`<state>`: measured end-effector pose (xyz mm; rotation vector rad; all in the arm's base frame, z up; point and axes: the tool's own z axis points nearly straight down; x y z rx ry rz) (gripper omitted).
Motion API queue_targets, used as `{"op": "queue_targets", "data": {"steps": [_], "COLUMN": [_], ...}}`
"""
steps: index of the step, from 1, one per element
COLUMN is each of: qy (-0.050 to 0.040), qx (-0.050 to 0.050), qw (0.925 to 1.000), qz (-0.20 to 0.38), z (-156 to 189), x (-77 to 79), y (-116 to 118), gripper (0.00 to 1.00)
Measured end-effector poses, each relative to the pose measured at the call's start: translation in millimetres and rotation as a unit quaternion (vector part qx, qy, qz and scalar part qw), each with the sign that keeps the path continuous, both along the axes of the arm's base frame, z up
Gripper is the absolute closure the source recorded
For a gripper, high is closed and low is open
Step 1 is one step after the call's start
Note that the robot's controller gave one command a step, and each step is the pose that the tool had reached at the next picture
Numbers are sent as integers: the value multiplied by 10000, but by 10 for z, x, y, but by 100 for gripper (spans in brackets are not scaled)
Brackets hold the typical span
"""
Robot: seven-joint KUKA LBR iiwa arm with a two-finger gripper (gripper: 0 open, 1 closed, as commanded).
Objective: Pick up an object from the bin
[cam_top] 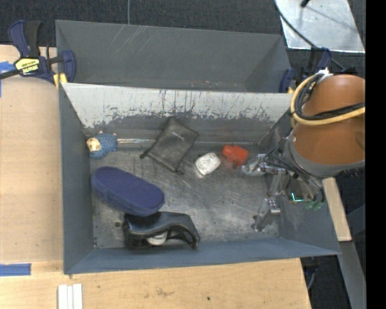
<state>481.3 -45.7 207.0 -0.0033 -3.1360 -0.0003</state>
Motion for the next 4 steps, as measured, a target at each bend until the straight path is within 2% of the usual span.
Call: {"op": "queue_targets", "data": {"steps": [1,2,3,4], "qy": [-47,-53,-56,-86], "qx": [-9,-7,-5,-17], "qw": [9997,9996,9996,9922], "qz": [235,-286,-279,1247], "z": [-772,-1252,-1267,187], "x": [1071,1351,1356,1255], "y": [-475,-402,-397,-685], "gripper": [0,0,100,100]}}
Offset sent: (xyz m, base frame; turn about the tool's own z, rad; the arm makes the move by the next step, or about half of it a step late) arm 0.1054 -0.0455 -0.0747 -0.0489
